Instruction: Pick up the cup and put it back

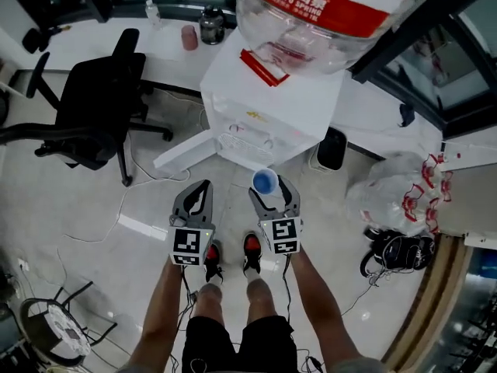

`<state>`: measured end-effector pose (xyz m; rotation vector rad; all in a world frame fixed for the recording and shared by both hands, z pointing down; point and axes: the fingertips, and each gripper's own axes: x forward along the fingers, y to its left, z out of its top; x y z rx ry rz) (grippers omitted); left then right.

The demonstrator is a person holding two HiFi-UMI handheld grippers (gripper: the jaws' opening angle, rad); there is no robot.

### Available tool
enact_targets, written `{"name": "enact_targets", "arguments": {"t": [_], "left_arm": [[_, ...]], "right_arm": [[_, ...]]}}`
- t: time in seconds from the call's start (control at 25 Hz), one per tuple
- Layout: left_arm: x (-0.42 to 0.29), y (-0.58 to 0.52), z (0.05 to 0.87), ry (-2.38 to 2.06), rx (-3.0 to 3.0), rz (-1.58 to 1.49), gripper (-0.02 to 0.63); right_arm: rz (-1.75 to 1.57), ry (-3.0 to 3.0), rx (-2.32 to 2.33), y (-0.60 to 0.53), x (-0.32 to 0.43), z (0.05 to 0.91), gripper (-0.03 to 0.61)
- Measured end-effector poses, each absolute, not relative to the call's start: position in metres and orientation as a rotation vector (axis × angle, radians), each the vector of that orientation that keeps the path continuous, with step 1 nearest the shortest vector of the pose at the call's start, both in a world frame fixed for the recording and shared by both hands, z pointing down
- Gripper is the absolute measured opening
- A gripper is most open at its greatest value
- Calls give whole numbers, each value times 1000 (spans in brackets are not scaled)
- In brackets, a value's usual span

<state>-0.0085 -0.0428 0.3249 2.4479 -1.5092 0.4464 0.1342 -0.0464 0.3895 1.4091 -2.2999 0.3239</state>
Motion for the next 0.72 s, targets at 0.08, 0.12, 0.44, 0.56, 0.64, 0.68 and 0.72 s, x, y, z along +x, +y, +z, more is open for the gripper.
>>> {"name": "enact_targets", "arguments": {"t": [0.08,0.12,0.44,0.56,0.64,0.68,0.72], "left_arm": [[-2,-43,312,-1510,2450,435,25],[1,-42,305,-1508,2451,435,25],[32,-33,256,-1455,2498,435,25],[43,-33,242,-1431,2538,424,25],[46,-34,237,-1428,2548,419,25],[47,-33,234,-1426,2552,417,25],[48,-33,233,-1424,2556,415,25]], "right_arm": [[316,-2297,1414,-46,142,371,344],[317,-2293,1412,-44,145,362,344],[286,-2283,1453,-33,166,295,344],[280,-2289,1481,-29,172,278,344],[274,-2290,1493,-28,174,272,344],[276,-2291,1497,-26,175,271,344],[278,-2292,1502,-26,176,270,344]]}}
